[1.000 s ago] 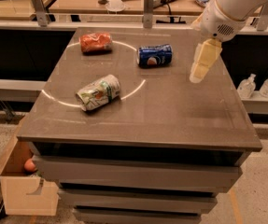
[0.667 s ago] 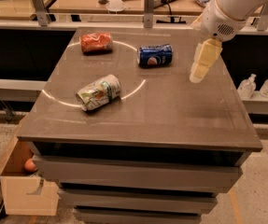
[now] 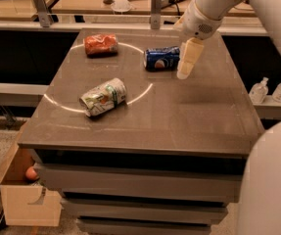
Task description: Place pepsi can upright
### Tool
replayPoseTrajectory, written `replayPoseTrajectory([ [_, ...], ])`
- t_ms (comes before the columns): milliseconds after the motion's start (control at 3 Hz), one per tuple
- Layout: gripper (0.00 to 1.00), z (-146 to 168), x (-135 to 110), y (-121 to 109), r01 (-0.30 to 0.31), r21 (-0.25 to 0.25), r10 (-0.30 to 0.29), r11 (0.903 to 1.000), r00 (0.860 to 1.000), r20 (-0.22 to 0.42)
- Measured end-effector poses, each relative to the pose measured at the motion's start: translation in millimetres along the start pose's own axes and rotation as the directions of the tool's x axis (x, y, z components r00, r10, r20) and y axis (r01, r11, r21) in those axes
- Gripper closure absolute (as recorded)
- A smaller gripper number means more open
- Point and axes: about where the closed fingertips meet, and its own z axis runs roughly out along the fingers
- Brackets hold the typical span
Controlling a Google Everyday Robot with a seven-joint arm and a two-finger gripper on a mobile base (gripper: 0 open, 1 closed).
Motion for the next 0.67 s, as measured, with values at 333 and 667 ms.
replayPoseTrajectory([
  [333, 0.00, 25, -16, -18, 0.054, -0.023, -0.054, 0.9983, 0.998, 0.012],
  [667, 0.04, 53, -21, -37, 0.075, -0.059, -0.078, 0.9955, 0.996, -0.044],
])
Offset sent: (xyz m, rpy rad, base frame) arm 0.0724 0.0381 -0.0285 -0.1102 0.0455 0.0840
